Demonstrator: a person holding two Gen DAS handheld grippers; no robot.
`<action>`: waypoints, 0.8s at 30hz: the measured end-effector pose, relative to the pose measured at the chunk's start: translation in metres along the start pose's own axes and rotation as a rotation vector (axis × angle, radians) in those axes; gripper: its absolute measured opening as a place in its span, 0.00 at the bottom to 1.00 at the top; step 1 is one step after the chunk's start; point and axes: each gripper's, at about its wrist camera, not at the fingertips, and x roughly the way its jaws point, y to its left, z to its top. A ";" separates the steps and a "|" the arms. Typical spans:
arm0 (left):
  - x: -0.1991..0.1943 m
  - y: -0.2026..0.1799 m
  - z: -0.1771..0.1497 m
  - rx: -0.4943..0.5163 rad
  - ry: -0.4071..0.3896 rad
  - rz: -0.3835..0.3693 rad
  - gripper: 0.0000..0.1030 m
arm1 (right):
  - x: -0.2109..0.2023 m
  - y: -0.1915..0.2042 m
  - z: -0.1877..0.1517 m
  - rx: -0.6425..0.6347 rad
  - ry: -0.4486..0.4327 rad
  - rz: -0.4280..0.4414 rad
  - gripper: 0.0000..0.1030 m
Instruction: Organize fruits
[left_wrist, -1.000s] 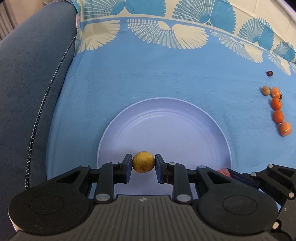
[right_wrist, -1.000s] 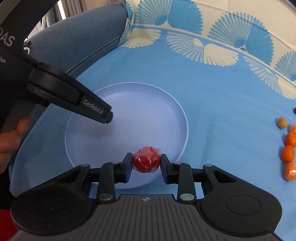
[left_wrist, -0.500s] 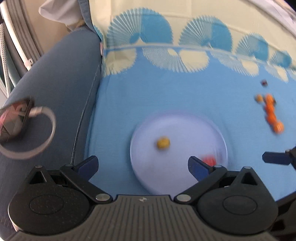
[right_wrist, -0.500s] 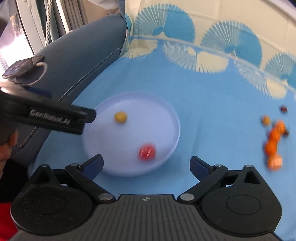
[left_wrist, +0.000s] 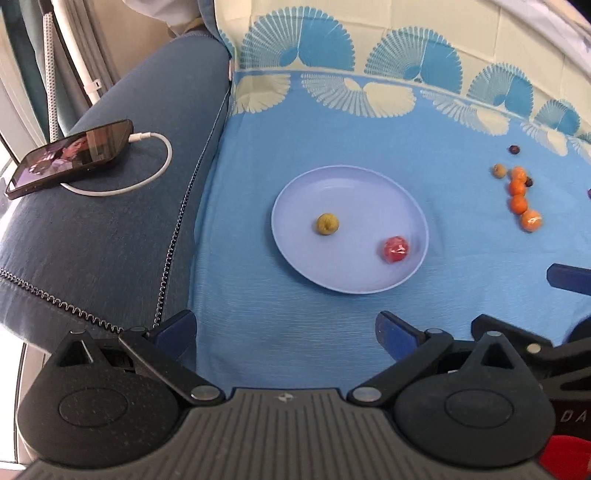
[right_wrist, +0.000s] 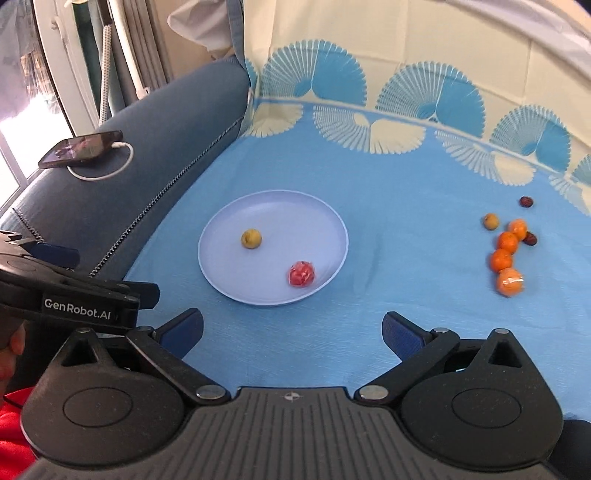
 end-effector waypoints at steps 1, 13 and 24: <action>-0.004 -0.002 -0.002 0.003 -0.006 -0.001 1.00 | -0.004 0.001 -0.002 -0.001 -0.007 -0.001 0.99; -0.034 -0.005 -0.007 0.022 -0.076 0.016 1.00 | -0.027 0.009 -0.009 -0.035 -0.062 -0.011 0.99; -0.039 -0.006 -0.009 0.033 -0.092 0.013 1.00 | -0.026 0.015 -0.007 -0.045 -0.060 -0.023 0.99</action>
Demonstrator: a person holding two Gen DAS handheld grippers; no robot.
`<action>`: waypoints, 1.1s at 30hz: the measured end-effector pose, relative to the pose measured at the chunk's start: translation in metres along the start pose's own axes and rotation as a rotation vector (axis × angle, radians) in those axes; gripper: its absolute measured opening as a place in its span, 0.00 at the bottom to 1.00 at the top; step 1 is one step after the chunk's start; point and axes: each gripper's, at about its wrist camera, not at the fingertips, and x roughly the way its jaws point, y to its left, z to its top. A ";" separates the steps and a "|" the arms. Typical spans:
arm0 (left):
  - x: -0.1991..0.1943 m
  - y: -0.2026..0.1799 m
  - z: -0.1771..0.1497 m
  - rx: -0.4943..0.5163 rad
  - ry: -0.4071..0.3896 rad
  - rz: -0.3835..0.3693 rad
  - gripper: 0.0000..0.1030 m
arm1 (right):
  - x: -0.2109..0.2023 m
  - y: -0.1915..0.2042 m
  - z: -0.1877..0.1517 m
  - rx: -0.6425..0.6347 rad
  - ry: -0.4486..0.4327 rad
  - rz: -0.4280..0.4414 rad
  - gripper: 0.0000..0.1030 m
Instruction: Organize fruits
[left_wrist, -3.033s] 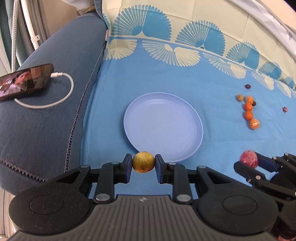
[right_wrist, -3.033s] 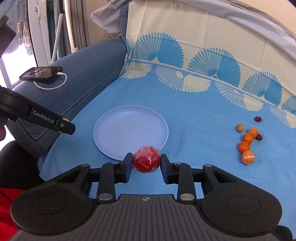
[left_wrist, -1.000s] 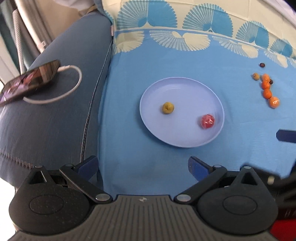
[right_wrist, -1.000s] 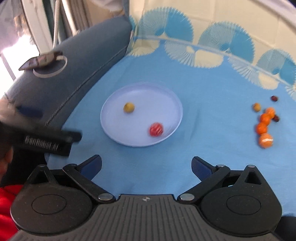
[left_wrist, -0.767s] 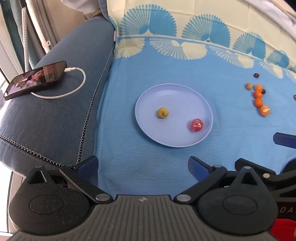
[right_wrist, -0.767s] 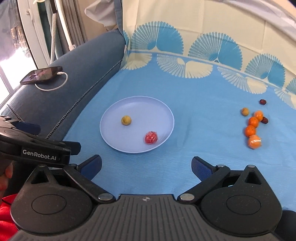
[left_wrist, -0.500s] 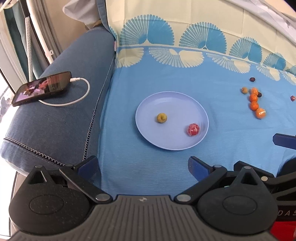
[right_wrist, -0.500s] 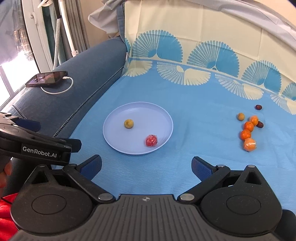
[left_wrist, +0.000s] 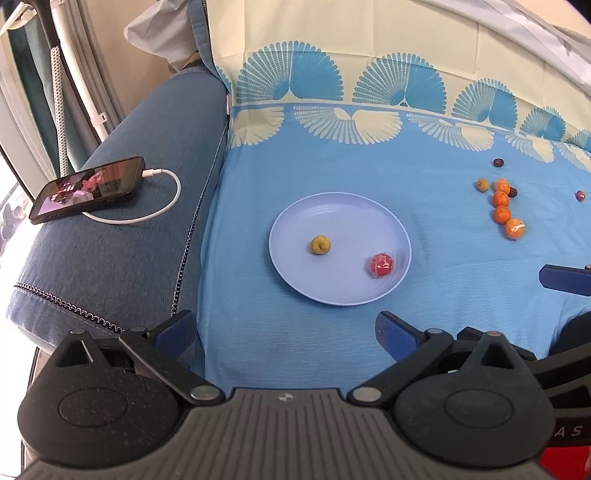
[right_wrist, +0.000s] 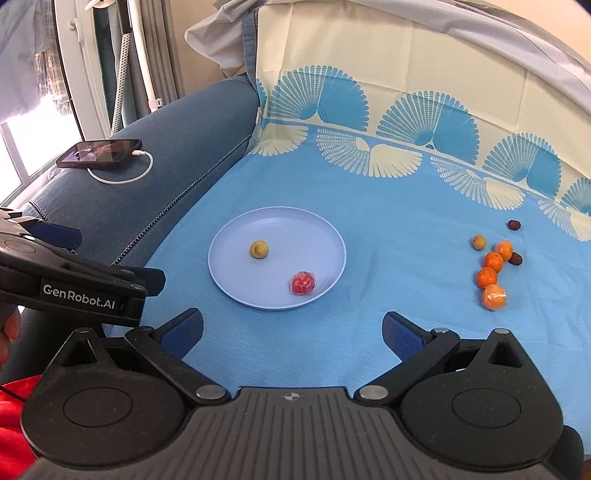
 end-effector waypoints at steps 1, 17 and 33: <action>0.000 0.001 0.000 -0.001 0.001 -0.001 1.00 | 0.001 0.000 0.000 -0.001 0.002 0.000 0.99; 0.003 0.002 -0.002 -0.010 0.009 -0.005 1.00 | 0.005 0.003 -0.003 -0.010 0.018 -0.006 0.99; 0.005 0.002 -0.003 -0.007 0.017 0.000 1.00 | 0.007 0.000 -0.004 -0.001 0.022 -0.005 0.99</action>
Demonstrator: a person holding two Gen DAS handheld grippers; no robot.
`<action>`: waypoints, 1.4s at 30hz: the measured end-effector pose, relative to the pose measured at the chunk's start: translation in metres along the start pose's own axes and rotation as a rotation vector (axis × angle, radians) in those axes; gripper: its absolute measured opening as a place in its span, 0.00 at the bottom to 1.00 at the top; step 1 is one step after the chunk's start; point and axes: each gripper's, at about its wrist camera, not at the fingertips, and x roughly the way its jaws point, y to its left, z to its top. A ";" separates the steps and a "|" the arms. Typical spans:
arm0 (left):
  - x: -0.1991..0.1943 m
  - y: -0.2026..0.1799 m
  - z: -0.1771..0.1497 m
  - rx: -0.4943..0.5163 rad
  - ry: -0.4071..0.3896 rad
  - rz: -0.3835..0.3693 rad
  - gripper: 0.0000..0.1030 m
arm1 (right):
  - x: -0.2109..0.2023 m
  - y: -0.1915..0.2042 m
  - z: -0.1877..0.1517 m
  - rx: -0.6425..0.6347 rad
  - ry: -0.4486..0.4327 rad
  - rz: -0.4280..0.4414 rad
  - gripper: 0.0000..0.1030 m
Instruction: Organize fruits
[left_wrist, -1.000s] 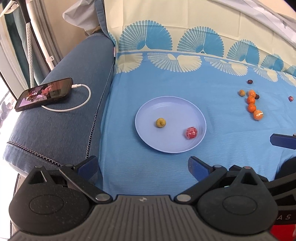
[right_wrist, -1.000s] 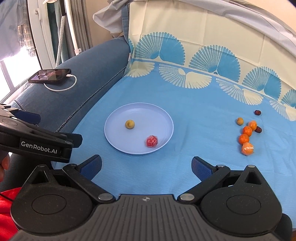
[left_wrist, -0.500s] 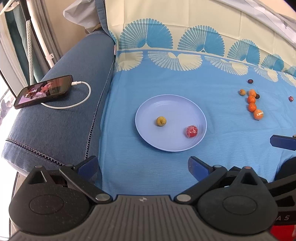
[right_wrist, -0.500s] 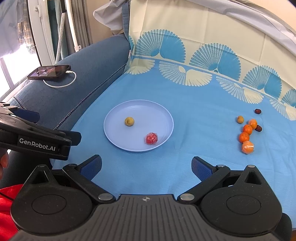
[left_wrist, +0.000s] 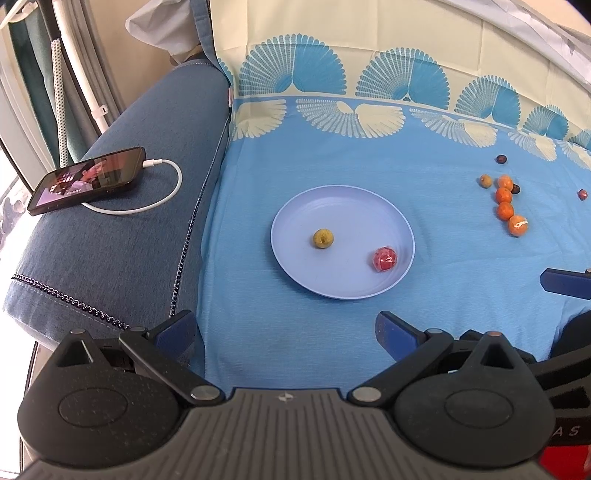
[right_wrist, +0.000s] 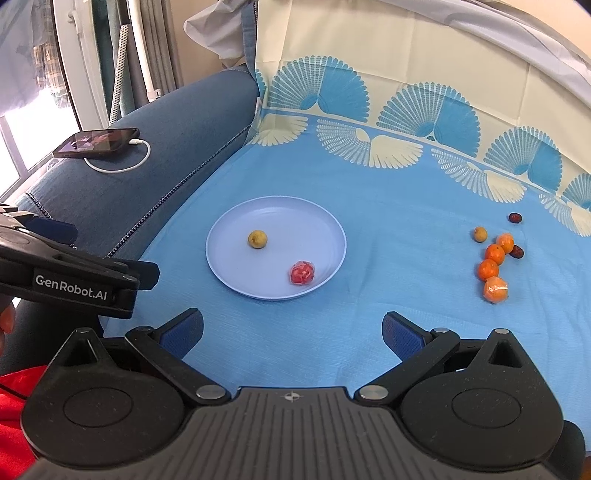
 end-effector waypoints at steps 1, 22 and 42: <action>0.000 0.000 0.000 0.001 0.000 0.001 1.00 | 0.000 -0.001 0.000 0.003 -0.001 -0.001 0.99; 0.016 -0.010 0.012 0.011 0.027 0.013 1.00 | 0.014 -0.024 -0.005 0.093 0.009 -0.015 0.99; 0.037 -0.046 0.036 0.062 0.054 -0.014 1.00 | 0.033 -0.077 -0.015 0.212 0.004 -0.123 0.99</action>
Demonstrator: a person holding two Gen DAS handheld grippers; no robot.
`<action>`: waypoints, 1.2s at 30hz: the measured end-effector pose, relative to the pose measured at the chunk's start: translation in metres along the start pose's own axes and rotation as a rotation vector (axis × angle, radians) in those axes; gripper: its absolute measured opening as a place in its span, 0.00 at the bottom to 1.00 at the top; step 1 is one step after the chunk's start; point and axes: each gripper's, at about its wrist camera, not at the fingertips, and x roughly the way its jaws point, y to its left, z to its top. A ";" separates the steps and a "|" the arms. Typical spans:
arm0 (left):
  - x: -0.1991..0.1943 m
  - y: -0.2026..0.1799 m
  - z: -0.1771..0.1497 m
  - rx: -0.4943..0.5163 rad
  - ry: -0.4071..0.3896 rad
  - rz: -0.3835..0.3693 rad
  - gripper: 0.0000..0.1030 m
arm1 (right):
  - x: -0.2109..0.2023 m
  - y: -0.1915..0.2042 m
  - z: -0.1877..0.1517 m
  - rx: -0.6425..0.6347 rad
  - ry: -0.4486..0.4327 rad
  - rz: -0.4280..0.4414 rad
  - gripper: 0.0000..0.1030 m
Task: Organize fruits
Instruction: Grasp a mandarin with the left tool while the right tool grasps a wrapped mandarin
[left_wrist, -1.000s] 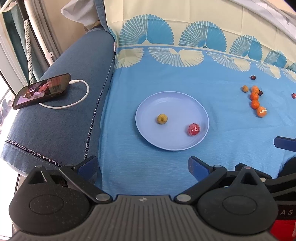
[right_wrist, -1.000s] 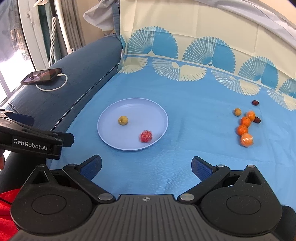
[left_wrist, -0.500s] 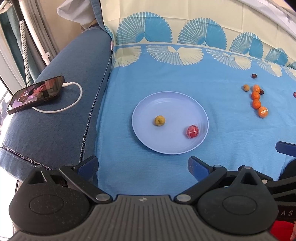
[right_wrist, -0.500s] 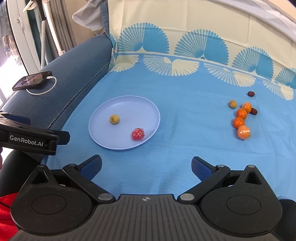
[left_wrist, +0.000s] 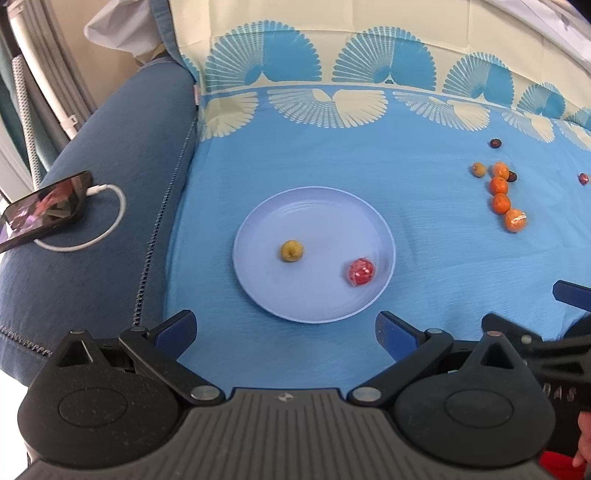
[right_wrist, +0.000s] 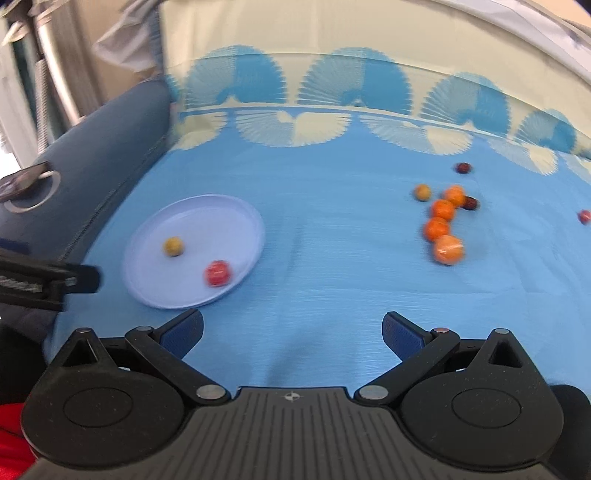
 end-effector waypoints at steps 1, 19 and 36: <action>0.002 -0.003 0.002 0.005 0.004 -0.003 1.00 | 0.003 -0.008 0.000 0.020 -0.012 -0.025 0.99; 0.062 -0.078 0.060 0.080 0.114 -0.014 1.00 | 0.126 -0.153 0.009 0.187 -0.077 -0.312 0.99; 0.169 -0.242 0.151 0.242 0.131 -0.234 1.00 | 0.151 -0.230 0.017 0.361 -0.127 -0.582 0.39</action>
